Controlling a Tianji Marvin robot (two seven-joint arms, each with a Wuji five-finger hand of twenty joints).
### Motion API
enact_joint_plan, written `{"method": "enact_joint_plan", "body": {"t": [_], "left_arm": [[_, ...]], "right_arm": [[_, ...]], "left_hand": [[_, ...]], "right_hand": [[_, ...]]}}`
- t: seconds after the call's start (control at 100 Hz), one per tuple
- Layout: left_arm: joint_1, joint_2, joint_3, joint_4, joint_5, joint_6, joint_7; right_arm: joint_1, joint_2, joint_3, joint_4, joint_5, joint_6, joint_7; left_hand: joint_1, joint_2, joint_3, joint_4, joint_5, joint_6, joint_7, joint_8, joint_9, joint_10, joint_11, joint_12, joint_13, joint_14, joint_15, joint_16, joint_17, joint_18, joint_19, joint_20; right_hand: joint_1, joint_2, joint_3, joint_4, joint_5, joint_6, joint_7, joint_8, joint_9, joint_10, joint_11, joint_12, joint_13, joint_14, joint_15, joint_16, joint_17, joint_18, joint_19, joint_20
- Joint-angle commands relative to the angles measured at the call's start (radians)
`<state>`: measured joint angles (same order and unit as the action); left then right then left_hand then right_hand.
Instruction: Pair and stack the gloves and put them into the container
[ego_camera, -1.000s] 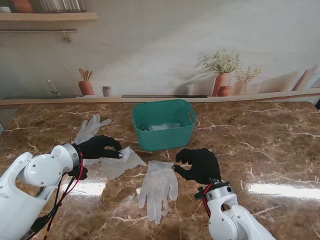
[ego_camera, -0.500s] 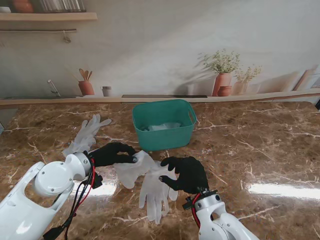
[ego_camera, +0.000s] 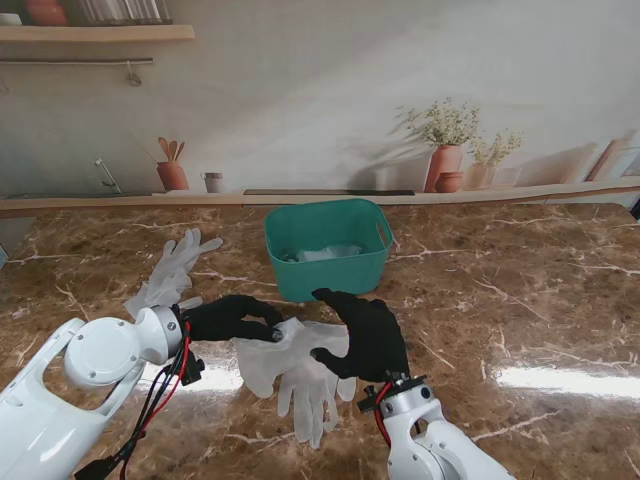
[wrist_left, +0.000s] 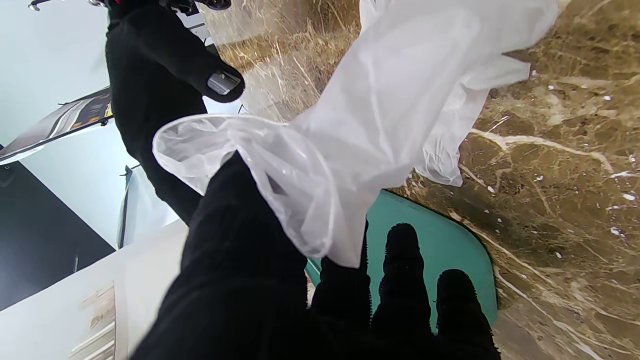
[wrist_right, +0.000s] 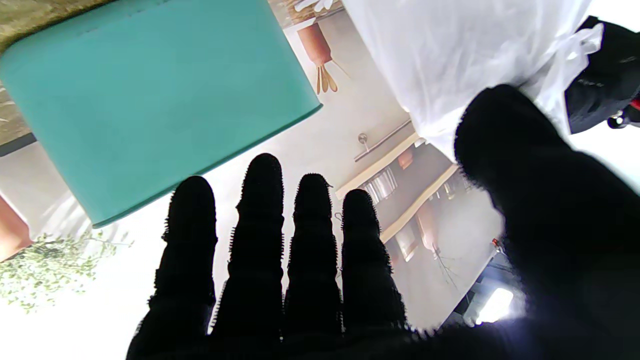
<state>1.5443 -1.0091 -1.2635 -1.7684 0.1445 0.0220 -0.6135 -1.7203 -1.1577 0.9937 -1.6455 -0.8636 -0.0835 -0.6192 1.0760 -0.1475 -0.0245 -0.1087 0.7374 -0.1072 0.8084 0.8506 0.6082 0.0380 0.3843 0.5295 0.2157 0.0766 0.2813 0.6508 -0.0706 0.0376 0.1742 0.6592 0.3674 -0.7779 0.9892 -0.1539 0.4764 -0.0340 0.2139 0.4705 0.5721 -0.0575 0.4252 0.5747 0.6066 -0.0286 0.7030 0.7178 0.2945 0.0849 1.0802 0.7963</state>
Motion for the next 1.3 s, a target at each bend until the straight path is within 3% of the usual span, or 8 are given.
{"method": "enact_joint_plan", "body": {"t": [0.0, 0.35, 0.96, 0.98, 1.03, 1.1, 1.23, 1.29], "left_arm": [[-0.002, 0.0, 0.009, -0.006, -0.002, -0.004, -0.002], [-0.018, 0.001, 0.032, 0.003, -0.016, -0.012, -0.008], [-0.033, 0.004, 0.051, 0.009, -0.04, -0.009, -0.029], [-0.034, 0.004, 0.052, 0.01, -0.042, -0.01, -0.03], [-0.035, 0.004, 0.053, 0.011, -0.044, -0.014, -0.032], [-0.038, 0.004, 0.055, 0.015, -0.052, -0.02, -0.035], [-0.043, 0.005, 0.058, 0.02, -0.061, -0.027, -0.042], [-0.045, 0.005, 0.059, 0.024, -0.071, -0.032, -0.045]], "right_arm": [[0.002, -0.009, -0.008, 0.002, 0.003, -0.011, 0.003], [0.022, -0.011, -0.032, 0.009, -0.016, -0.039, -0.032], [0.053, -0.02, -0.068, 0.051, -0.026, -0.101, -0.106], [0.054, -0.021, -0.07, 0.053, -0.024, -0.102, -0.11], [0.056, -0.023, -0.072, 0.056, -0.022, -0.103, -0.115], [0.057, -0.024, -0.073, 0.057, -0.02, -0.103, -0.117], [0.06, -0.029, -0.074, 0.064, -0.011, -0.123, -0.134], [0.061, -0.025, -0.072, 0.062, -0.02, -0.123, -0.127]], "left_hand": [[0.053, 0.037, 0.009, 0.036, 0.03, -0.013, 0.004, 0.022, -0.001, 0.001, -0.008, 0.018, -0.014, 0.006, -0.035, -0.005, 0.005, -0.01, -0.03, -0.012], [0.053, 0.038, 0.009, 0.036, 0.029, -0.017, 0.002, 0.024, 0.002, -0.003, -0.007, 0.022, -0.011, 0.005, -0.036, -0.003, 0.004, -0.01, -0.023, -0.018], [0.058, 0.046, 0.008, 0.034, 0.032, 0.016, 0.002, 0.014, 0.004, 0.003, -0.01, 0.023, -0.014, 0.009, -0.041, -0.003, 0.002, -0.008, -0.027, -0.035], [0.059, 0.046, 0.008, 0.034, 0.032, 0.017, 0.002, 0.014, 0.004, 0.003, -0.01, 0.022, -0.014, 0.009, -0.041, -0.003, 0.002, -0.008, -0.028, -0.036], [0.058, 0.047, 0.007, 0.033, 0.03, 0.015, 0.0, 0.01, 0.004, 0.001, -0.011, 0.022, -0.012, 0.008, -0.041, -0.003, 0.003, -0.008, -0.03, -0.04], [0.059, 0.046, 0.007, 0.034, 0.03, 0.016, -0.002, 0.004, 0.003, 0.003, -0.012, 0.021, -0.014, 0.009, -0.042, -0.004, 0.004, -0.009, -0.033, -0.045], [0.057, 0.05, 0.005, 0.034, 0.024, 0.019, -0.001, -0.003, 0.003, 0.001, -0.013, 0.02, -0.013, 0.006, -0.043, -0.006, 0.005, -0.009, -0.037, -0.055], [0.059, 0.048, 0.005, 0.034, 0.02, 0.02, -0.003, -0.01, 0.001, 0.002, -0.014, 0.019, -0.013, 0.005, -0.043, -0.006, 0.006, -0.008, -0.039, -0.059]], "right_hand": [[0.022, -0.026, 0.032, 0.002, -0.029, 0.004, -0.006, -0.013, -0.025, -0.015, 0.003, -0.019, -0.043, -0.031, -0.01, -0.016, -0.016, -0.028, -0.02, -0.002], [0.052, -0.051, 0.069, -0.001, 0.026, -0.019, 0.071, 0.048, -0.011, -0.023, 0.022, -0.032, -0.031, -0.039, -0.017, -0.029, -0.01, -0.023, -0.042, 0.011], [0.086, -0.015, 0.096, -0.006, 0.225, -0.178, 0.33, 0.349, 0.093, -0.05, 0.072, 0.004, 0.042, -0.053, -0.001, -0.027, 0.043, -0.017, -0.044, 0.019], [0.096, -0.004, 0.077, -0.043, 0.246, -0.186, 0.352, 0.357, 0.112, -0.051, 0.077, 0.007, 0.051, -0.053, 0.002, -0.025, 0.048, -0.017, -0.038, 0.021], [0.117, 0.006, 0.05, -0.127, 0.27, -0.211, 0.455, 0.284, 0.157, -0.057, 0.082, 0.017, 0.072, -0.053, 0.006, -0.024, 0.059, -0.017, -0.028, 0.02], [0.145, 0.025, 0.021, -0.154, 0.3, -0.251, 0.63, 0.124, 0.216, -0.064, 0.089, 0.027, 0.099, -0.051, 0.013, -0.022, 0.073, -0.016, -0.014, 0.018], [0.132, 0.087, 0.052, -0.139, 0.423, -0.279, 0.695, 0.09, 0.302, -0.082, 0.115, 0.044, 0.13, -0.052, 0.026, -0.017, 0.09, -0.022, 0.007, 0.022], [0.118, 0.099, 0.085, -0.139, 0.419, -0.276, 0.705, 0.137, 0.321, -0.089, 0.121, 0.145, 0.132, -0.056, 0.028, -0.013, 0.093, -0.023, 0.017, 0.018]]}}
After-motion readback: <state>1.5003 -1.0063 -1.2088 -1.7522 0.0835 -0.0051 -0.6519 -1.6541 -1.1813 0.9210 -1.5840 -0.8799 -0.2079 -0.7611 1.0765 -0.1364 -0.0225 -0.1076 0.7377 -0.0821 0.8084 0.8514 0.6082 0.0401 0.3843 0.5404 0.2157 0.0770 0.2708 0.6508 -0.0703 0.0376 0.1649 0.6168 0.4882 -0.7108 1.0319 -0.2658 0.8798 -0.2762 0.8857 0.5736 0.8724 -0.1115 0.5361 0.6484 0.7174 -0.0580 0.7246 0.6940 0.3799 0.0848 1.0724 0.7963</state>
